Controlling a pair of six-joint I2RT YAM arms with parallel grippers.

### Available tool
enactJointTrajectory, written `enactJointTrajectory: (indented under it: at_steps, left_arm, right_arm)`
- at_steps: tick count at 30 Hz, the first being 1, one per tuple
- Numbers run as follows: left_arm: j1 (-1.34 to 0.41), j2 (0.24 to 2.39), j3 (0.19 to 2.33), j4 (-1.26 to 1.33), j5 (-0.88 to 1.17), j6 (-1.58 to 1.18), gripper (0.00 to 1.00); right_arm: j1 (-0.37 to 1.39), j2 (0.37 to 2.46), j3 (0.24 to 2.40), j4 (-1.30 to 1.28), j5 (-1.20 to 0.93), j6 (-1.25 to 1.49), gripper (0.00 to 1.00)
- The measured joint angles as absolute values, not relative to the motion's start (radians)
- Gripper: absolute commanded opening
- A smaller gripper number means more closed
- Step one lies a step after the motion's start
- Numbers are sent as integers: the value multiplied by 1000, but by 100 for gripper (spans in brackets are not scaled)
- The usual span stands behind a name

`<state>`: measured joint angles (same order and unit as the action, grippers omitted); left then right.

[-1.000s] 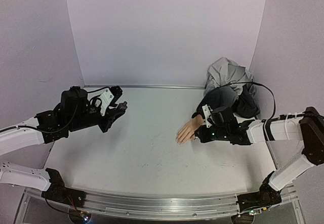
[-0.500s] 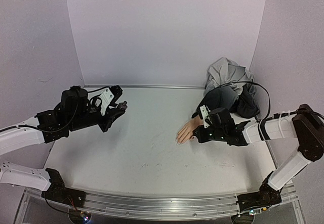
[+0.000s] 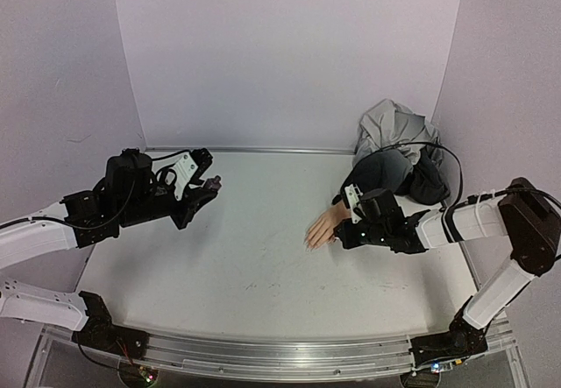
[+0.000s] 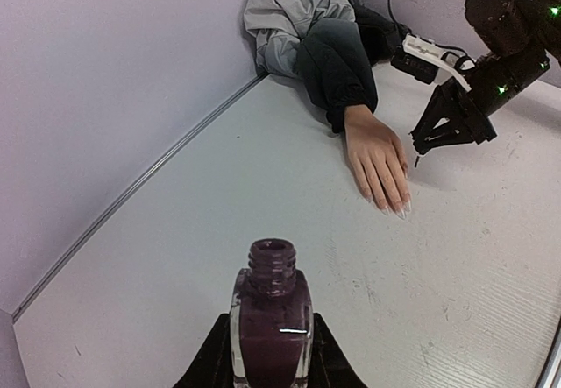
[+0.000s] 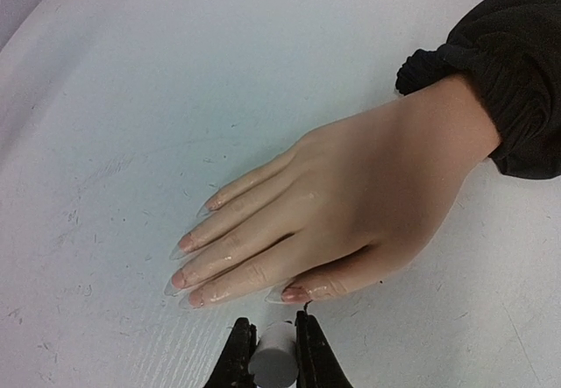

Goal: Paint the nails

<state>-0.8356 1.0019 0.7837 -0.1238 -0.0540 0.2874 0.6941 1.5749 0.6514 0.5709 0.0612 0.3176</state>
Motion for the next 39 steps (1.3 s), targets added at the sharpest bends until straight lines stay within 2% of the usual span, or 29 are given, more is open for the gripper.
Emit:
enactJointTrajectory:
  at_steps: [39]
  left_arm:
    - [-830,1002,784,-123,-33,278,0]
  right_arm:
    - [689,1621,676,603,83,303,0]
